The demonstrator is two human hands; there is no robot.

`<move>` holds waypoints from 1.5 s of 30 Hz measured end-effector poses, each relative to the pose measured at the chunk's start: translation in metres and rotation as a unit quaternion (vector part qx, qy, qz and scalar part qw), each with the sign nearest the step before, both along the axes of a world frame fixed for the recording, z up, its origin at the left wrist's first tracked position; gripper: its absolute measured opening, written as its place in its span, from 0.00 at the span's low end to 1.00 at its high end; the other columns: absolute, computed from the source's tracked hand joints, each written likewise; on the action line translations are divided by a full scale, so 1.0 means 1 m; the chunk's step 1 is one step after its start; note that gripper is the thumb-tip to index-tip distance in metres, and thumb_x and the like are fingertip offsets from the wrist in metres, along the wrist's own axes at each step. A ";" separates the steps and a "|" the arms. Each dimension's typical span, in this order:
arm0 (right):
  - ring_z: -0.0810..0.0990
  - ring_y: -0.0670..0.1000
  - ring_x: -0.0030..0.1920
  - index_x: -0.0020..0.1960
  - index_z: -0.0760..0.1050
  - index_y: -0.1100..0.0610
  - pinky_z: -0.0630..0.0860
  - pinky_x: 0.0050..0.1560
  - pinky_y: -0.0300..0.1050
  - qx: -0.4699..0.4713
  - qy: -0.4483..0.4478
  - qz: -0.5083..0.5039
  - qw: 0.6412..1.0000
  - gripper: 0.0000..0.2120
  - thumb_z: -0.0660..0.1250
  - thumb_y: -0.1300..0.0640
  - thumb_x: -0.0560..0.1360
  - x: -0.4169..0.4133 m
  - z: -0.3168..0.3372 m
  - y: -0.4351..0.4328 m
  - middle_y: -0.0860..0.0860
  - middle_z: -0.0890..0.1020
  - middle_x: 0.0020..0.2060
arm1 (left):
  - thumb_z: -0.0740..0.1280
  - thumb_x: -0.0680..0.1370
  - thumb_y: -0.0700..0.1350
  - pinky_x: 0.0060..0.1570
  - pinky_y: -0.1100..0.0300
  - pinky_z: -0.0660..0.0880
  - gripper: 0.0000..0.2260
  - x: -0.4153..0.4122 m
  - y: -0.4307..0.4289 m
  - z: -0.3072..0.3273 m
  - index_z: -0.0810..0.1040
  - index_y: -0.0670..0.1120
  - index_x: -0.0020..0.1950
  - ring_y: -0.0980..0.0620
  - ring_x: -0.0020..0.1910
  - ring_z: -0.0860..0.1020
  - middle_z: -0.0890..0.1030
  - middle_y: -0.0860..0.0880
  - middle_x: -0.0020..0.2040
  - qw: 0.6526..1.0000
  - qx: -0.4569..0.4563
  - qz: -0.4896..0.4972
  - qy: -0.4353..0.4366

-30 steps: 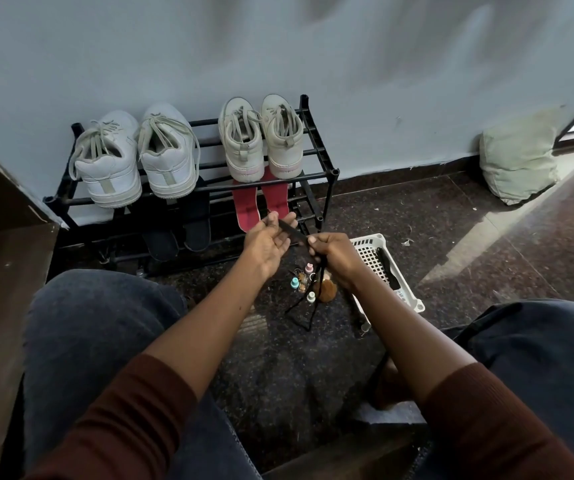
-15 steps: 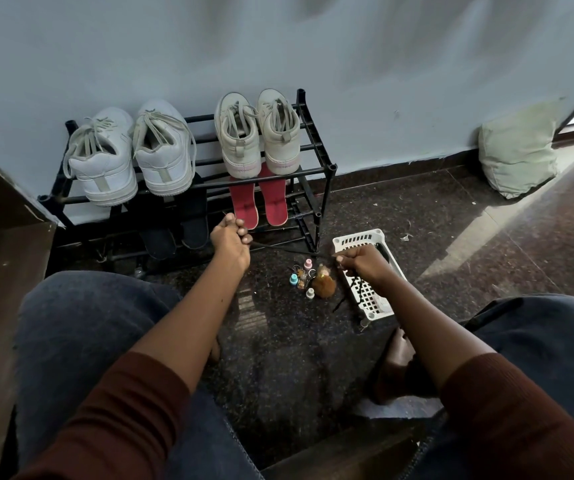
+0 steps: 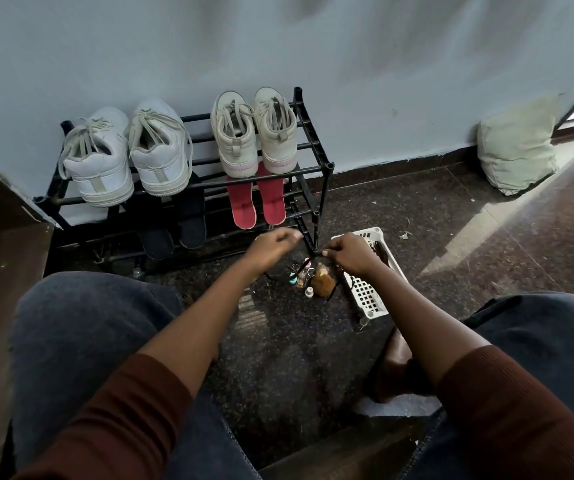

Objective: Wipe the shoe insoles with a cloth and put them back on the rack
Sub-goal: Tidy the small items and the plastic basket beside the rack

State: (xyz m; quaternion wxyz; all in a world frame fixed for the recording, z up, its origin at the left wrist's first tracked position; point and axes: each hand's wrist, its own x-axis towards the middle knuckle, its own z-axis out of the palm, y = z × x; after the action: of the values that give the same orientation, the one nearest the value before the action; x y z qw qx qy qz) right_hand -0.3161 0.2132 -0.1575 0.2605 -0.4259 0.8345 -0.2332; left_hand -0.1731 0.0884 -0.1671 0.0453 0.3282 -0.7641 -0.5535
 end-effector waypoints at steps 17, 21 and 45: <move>0.78 0.46 0.39 0.50 0.82 0.60 0.70 0.40 0.36 -0.007 -0.042 0.015 0.999 0.08 0.67 0.60 0.74 0.005 0.002 -0.003 0.54 0.84 0.41 | 0.61 0.81 0.47 0.63 0.57 0.63 0.12 0.006 -0.005 -0.032 0.81 0.47 0.42 0.40 0.74 0.55 0.74 0.34 0.64 0.974 -0.134 -0.051 -0.175; 0.81 0.54 0.45 0.49 0.82 0.62 0.76 0.50 0.47 -0.014 -0.059 -0.017 0.998 0.08 0.67 0.63 0.73 -0.005 -0.002 0.006 0.57 0.85 0.45 | 0.59 0.82 0.48 0.61 0.55 0.64 0.15 0.017 -0.009 -0.036 0.83 0.44 0.46 0.43 0.68 0.63 0.80 0.40 0.55 0.966 -0.154 -0.044 -0.204; 0.75 0.48 0.32 0.49 0.83 0.59 0.69 0.33 0.41 0.019 0.033 -0.024 0.999 0.08 0.66 0.59 0.75 -0.029 0.006 0.015 0.57 0.84 0.41 | 0.60 0.81 0.49 0.63 0.50 0.67 0.18 0.051 -0.019 -0.056 0.74 0.39 0.65 0.42 0.65 0.68 0.68 0.41 0.67 0.878 -0.243 0.147 -0.386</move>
State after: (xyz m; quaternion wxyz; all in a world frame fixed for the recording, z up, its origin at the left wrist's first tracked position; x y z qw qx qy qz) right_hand -0.3450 0.2283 -0.1519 0.2350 -0.4083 0.8569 -0.2091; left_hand -0.1222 0.0695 -0.2229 -0.0938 0.6033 -0.7741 -0.1673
